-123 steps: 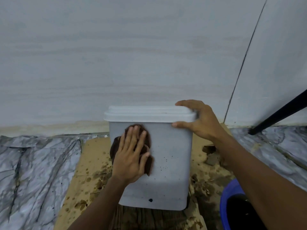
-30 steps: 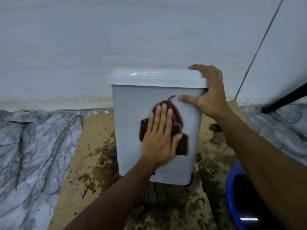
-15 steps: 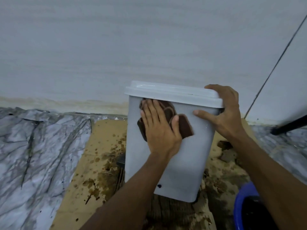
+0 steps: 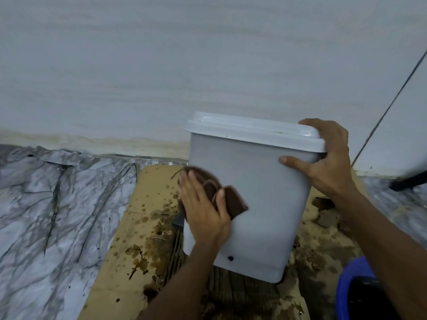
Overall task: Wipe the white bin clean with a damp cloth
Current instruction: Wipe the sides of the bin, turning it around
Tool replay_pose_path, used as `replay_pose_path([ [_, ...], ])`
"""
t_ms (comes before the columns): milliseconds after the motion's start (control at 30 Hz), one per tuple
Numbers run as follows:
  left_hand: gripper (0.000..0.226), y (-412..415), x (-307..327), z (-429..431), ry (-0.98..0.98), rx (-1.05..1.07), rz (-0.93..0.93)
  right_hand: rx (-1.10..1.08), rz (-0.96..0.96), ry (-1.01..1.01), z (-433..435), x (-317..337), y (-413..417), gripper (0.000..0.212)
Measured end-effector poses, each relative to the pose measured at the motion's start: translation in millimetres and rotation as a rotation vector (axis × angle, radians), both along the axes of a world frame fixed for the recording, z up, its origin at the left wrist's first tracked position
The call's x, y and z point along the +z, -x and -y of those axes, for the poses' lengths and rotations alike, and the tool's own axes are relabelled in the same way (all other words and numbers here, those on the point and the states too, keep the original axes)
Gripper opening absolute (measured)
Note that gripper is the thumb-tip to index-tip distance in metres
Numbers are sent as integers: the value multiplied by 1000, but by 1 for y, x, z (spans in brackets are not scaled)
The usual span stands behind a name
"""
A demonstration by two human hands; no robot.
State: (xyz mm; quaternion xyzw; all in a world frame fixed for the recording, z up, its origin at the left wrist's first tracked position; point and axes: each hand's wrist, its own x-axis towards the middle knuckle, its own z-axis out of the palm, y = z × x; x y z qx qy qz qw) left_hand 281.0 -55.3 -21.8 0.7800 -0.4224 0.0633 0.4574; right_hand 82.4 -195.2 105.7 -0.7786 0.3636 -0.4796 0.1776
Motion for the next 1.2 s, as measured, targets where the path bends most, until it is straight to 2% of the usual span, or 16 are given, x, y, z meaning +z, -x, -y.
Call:
replay_pose_path([
  [33,79,9,-11,-8,-11,30,-43,0,-1,7,0,-1,1,76],
  [100,79,26,-27,-19,-50,-2,6,-3,-2,12,-1,-3,2,75],
  [233,77,15,-12,-4,-94,-249,366,-13,-4,4,0,-4,2,75],
  [300,77,-5,13,14,-73,-267,431,-17,-2,-8,1,-3,2,75],
  [400,77,-18,31,26,10,-121,242,-21,-9,-5,1,-3,0,75],
  [500,77,-6,5,11,40,11,13,-18,-4,0,1,-5,0,75],
  [567,78,16,-26,-9,17,86,-104,-18,0,-5,1,-6,1,75],
  [633,81,45,-50,-26,-8,217,-326,-24,8,8,0,-6,1,75],
  [700,89,76,-54,-28,-11,312,-542,-25,9,26,0,-7,1,75],
  [733,90,90,-50,-24,-25,307,-565,-25,7,31,0,-7,1,75],
  [767,88,100,-44,-20,-47,269,-518,-23,5,33,1,-6,2,75],
  [900,79,78,-31,-7,-39,-31,-39,-22,-7,16,1,-5,2,75],
  [967,79,51,-31,-4,7,-42,24,-23,-7,16,0,-5,1,75],
  [1033,79,39,-37,-5,56,111,-150,-33,-4,18,-1,-5,0,75],
  [1133,82,60,-49,-10,113,433,-601,-37,16,19,-4,-6,0,76],
  [1200,81,89,-50,-8,92,543,-864,-30,20,20,-4,-7,2,76],
])
